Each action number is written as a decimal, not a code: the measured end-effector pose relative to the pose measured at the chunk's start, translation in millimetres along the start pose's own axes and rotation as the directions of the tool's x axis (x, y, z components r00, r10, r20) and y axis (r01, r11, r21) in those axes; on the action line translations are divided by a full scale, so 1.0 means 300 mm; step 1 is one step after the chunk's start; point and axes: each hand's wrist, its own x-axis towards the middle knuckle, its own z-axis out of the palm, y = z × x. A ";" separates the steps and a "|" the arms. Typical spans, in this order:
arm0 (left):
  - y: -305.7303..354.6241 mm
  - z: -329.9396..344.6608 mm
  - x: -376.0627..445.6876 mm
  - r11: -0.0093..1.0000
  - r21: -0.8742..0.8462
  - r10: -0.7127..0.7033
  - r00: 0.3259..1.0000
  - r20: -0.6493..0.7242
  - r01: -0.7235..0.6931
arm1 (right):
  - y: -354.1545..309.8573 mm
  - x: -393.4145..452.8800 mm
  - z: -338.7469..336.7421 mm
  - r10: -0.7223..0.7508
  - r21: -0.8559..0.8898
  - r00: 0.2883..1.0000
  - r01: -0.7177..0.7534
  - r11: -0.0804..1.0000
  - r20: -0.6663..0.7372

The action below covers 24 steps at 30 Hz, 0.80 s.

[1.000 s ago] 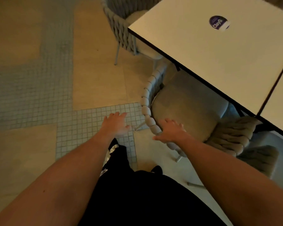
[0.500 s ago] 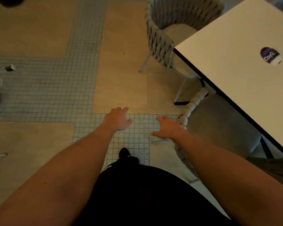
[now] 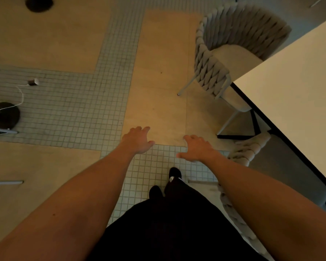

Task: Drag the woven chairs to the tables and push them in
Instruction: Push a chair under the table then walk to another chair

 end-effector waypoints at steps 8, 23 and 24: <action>-0.064 -0.191 0.214 1.000 -0.003 -0.011 1.000 0.012 0.011 | -0.035 0.244 -0.178 -0.015 -0.002 1.000 0.015 1.000 0.007; -0.059 -0.551 0.692 0.994 -0.015 -0.103 0.994 0.044 0.104 | 0.038 0.717 -0.625 -0.037 -0.029 0.998 0.038 0.999 0.056; -0.058 -0.574 0.719 0.994 -0.014 -0.111 0.993 0.039 0.112 | 0.037 0.744 -0.650 -0.036 -0.033 0.998 0.038 0.999 0.058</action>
